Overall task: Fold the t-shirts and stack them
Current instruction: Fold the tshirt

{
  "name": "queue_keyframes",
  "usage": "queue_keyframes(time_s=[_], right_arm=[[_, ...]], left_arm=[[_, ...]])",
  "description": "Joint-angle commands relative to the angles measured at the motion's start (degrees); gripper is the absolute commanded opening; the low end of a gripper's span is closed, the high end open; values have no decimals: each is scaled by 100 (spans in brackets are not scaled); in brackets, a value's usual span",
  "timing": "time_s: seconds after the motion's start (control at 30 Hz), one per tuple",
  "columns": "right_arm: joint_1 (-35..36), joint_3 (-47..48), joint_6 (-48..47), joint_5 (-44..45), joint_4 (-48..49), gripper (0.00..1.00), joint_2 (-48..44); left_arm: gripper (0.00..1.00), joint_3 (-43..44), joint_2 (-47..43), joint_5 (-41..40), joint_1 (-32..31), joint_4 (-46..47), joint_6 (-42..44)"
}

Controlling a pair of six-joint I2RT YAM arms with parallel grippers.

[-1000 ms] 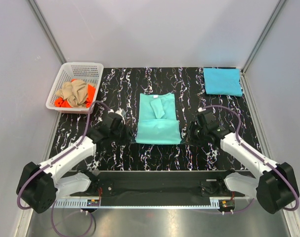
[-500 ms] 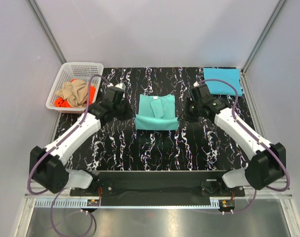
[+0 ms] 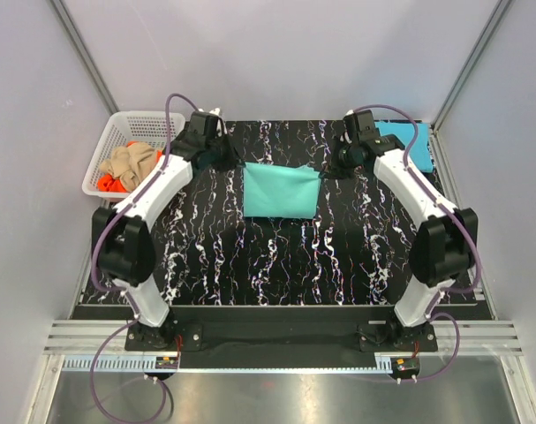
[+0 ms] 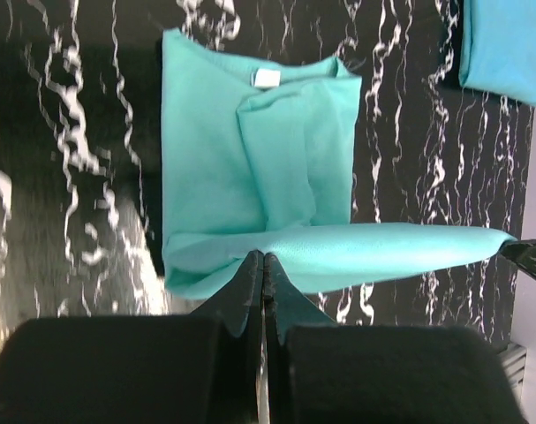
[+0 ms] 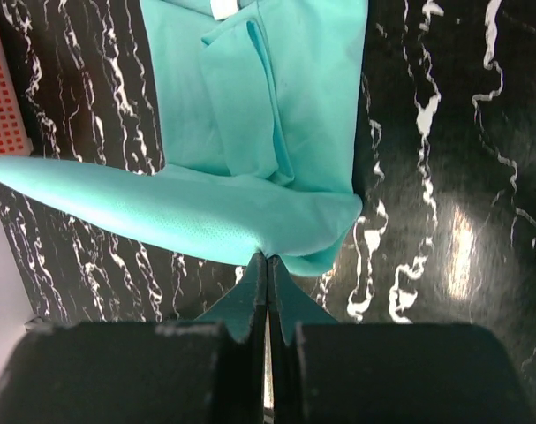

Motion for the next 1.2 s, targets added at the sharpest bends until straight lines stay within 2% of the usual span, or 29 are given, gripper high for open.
queue_keyframes(time_s=[0.0,0.47,0.63,0.7,0.77,0.8,0.83,0.87,0.9,0.93,0.97,1.03,1.07,1.1,1.17], right_arm=[[-172,537,-376,-298,163,0,408],[-532,2987,-833,-712,243,0,2605],[-646,3842,-877,-510,67,2,3360],[-708,4097,-807,-580,67,2,3555],[-813,4229,-719,-729,276,5,3810],[-840,4291,-693,-825,365,6,3897],[-883,4378,-623,-809,453,6,4107],[-945,4675,-588,-826,576,6,4240],[-989,4904,-552,-1000,620,6,4398],[-1024,5272,-517,-1124,830,7,4695],[-1068,5363,-499,-1169,971,13,4820],[-1094,5390,-377,-994,1270,18,5005],[-1138,5346,-333,-993,1576,32,5041],[-1156,5311,-219,-906,1666,40,5058],[-1182,5188,-148,-800,1720,48,5024]], left_arm=[[0,601,480,485,203,515,267],[0,1858,2186,1128,679,1947,126],[0,2631,3071,1277,802,2228,-49],[6,3069,3371,1512,846,2429,-50],[7,3387,3820,1664,881,2641,-58],[6,3737,3969,1516,890,2651,-84],[0,3862,4240,1427,916,2773,-267],[0,3941,4365,1383,968,2922,-417],[0,4038,4497,1452,995,3497,-558],[10,4135,4750,1453,1030,3721,-794],[23,4240,4883,1409,1030,3923,-875],[61,4530,5156,1233,1030,4399,-990],[69,4592,5201,1251,1030,4530,-955],[73,4593,5219,1225,1030,4653,-937],[76,4523,5088,1250,1048,4567,-850]])
